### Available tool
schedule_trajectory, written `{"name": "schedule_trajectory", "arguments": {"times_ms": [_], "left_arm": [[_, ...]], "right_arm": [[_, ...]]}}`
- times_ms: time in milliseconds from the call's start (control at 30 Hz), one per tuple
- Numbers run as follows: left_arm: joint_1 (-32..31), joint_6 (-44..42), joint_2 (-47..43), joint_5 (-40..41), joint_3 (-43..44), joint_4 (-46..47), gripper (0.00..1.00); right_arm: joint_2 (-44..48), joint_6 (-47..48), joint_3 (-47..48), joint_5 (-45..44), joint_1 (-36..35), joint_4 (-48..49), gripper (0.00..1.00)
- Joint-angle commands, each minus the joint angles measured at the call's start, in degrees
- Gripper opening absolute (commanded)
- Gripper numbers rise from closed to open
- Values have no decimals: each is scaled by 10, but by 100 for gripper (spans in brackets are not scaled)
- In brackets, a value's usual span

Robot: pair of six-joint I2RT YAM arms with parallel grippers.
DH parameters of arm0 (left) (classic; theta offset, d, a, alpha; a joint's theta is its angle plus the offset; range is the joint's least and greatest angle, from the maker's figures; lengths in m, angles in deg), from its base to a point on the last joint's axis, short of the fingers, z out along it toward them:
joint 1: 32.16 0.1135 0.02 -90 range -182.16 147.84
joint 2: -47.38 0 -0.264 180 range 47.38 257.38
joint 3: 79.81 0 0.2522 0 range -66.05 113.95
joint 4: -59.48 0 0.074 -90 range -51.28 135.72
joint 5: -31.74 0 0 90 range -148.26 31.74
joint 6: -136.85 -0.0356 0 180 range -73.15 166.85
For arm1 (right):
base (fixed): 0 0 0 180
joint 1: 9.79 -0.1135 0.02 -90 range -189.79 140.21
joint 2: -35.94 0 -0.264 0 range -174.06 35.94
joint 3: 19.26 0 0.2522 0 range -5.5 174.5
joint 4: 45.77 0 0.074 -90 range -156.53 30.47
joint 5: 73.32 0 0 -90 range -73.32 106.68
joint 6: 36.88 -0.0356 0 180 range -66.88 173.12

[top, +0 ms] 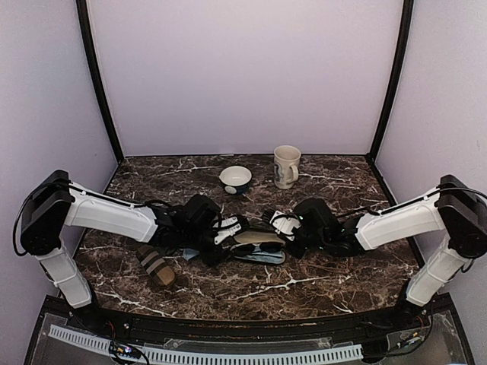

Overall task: Organize the sunglasses
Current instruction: Pick up the sunglasses from the sunglasses case, then pass from the right arm to the left

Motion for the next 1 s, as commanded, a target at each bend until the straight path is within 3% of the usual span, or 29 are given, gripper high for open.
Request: {"name": "schedule_trajectory", "arguments": {"times_ms": [0,300,967], "left_arm": [[0,20,-1,16,-12,26,69],[0,43,0,-21,-21,46,71],[7,62,1,31,-25,48,72]], "right_arm": [[19,1,-8,-10,-8,45,0],[20,2,-11,-20,-14,51,0],[30,23,-29,-20,-16,61,0]]}}
